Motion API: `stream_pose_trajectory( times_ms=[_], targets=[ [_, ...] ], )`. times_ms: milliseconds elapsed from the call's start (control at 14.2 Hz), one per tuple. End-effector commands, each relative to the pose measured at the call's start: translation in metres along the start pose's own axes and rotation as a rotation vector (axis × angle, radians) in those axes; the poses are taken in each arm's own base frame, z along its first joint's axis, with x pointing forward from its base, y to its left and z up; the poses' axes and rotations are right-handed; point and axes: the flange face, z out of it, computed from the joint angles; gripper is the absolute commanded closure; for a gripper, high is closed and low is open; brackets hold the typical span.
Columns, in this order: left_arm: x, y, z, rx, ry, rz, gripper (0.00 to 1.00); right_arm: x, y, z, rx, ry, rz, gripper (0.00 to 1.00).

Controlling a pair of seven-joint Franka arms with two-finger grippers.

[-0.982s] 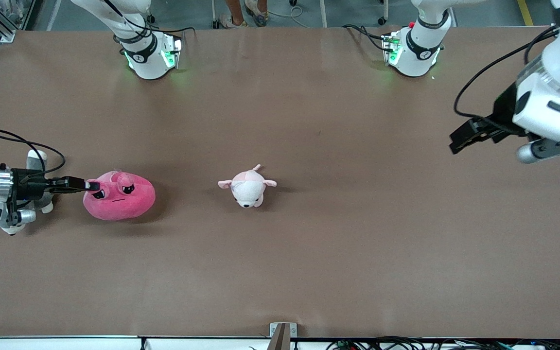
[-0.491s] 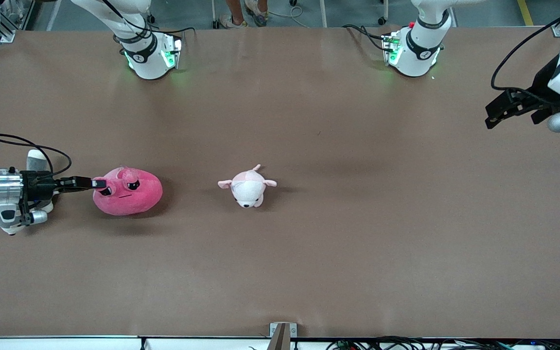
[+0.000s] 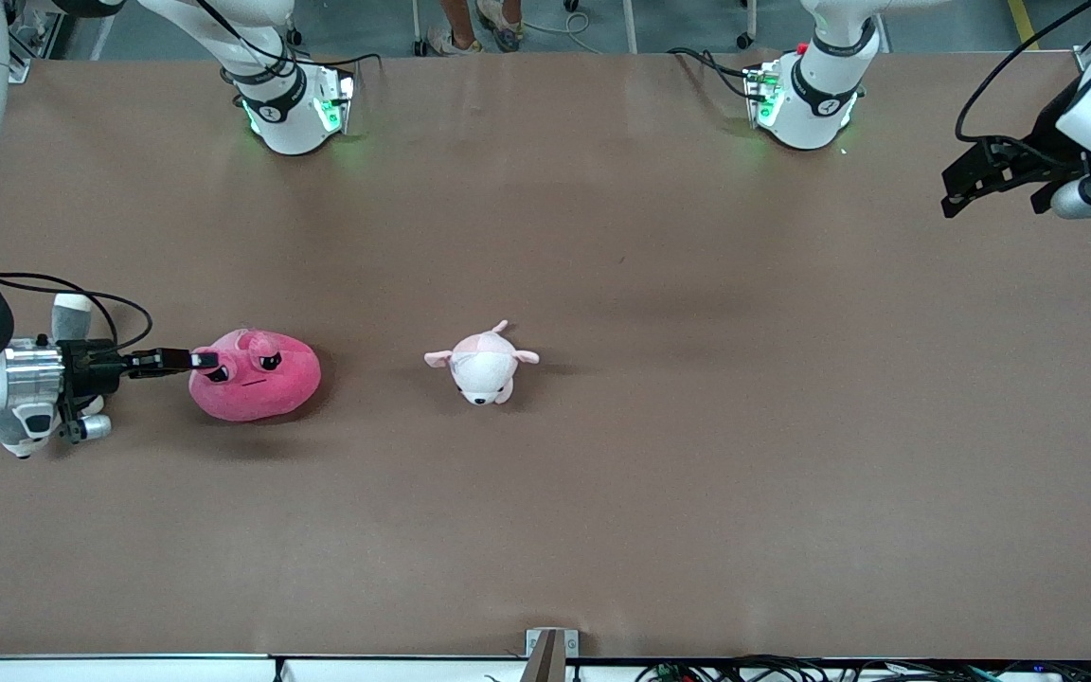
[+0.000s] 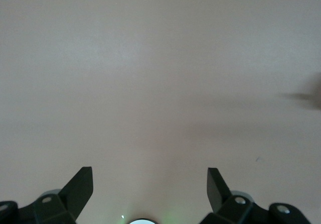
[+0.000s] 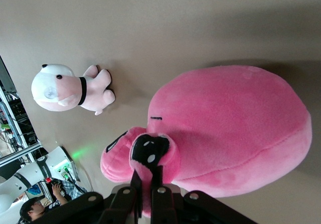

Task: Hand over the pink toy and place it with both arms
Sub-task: 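Lower the pink plush beside the grey cat with the right gripper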

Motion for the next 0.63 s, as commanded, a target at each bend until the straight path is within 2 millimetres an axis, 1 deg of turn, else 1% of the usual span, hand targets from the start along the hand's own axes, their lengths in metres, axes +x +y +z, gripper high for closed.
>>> stream_pose_trajectory(
  times_ms=[0,140,211,281,351,561],
  targets=[
    [-0.011,0.004,0.002,-0.007,-0.006,0.025,0.00,0.003,0.010,0.005,0.026,-0.006,-0.031,0.97],
    [-0.011,0.005,0.000,-0.007,0.002,0.030,0.00,0.006,0.017,0.010,0.030,-0.010,-0.039,0.95],
    [-0.010,0.004,0.000,-0.007,0.002,0.032,0.00,0.007,0.017,0.011,0.027,-0.009,-0.039,0.80],
    [-0.008,0.002,0.001,0.001,0.004,0.030,0.00,0.008,0.015,0.013,0.025,-0.012,-0.039,0.50],
    [-0.008,0.002,0.000,0.003,0.009,0.029,0.00,0.007,0.016,0.011,0.025,-0.008,-0.039,0.00],
    [-0.007,0.001,-0.001,0.000,0.018,0.026,0.00,0.008,0.012,0.003,0.018,0.003,-0.046,0.00]
  ],
)
